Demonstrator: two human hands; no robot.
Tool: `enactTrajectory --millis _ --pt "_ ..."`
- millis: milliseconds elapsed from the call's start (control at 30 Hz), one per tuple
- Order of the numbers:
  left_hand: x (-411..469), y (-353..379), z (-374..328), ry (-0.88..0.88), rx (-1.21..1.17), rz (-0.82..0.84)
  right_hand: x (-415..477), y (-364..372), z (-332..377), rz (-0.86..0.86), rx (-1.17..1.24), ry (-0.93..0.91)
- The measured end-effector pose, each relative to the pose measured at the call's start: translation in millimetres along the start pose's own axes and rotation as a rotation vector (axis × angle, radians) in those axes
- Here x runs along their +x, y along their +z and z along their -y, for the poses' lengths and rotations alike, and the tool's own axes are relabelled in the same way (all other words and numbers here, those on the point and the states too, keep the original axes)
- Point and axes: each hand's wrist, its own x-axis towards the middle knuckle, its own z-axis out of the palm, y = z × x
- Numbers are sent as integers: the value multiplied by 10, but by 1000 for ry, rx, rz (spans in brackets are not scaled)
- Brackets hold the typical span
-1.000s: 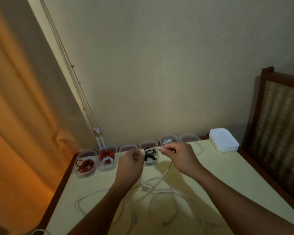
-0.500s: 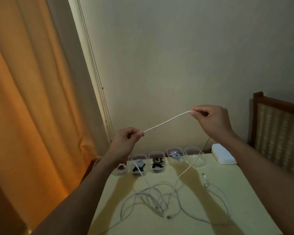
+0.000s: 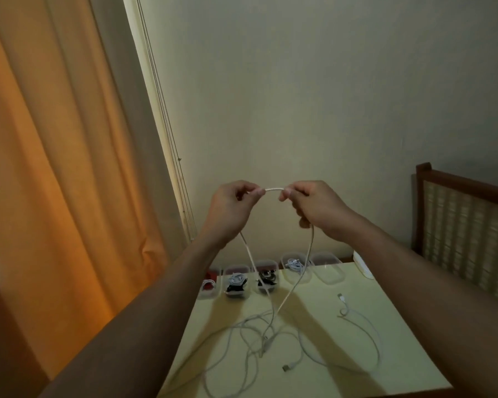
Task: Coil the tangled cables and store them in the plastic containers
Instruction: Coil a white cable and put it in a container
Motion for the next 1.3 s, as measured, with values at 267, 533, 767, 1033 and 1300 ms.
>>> enactTrajectory --millis 267,533,767,1033,1300 --pt "-77 -416 450 -149 82 141 398 -981 149 -633 -226 -87" --pt "31 -780 676 -141 93 -70 439 -1404 -128 -416 -547 19" --pt "289 -426 211 35 198 -31 379 -605 -27 91 -613 -143" --pt "412 -352 -13 72 130 -46 480 -291 274 -25 -69 -119" --pt "401 -226 -116 120 54 23 295 -11 220 241 -46 -81"
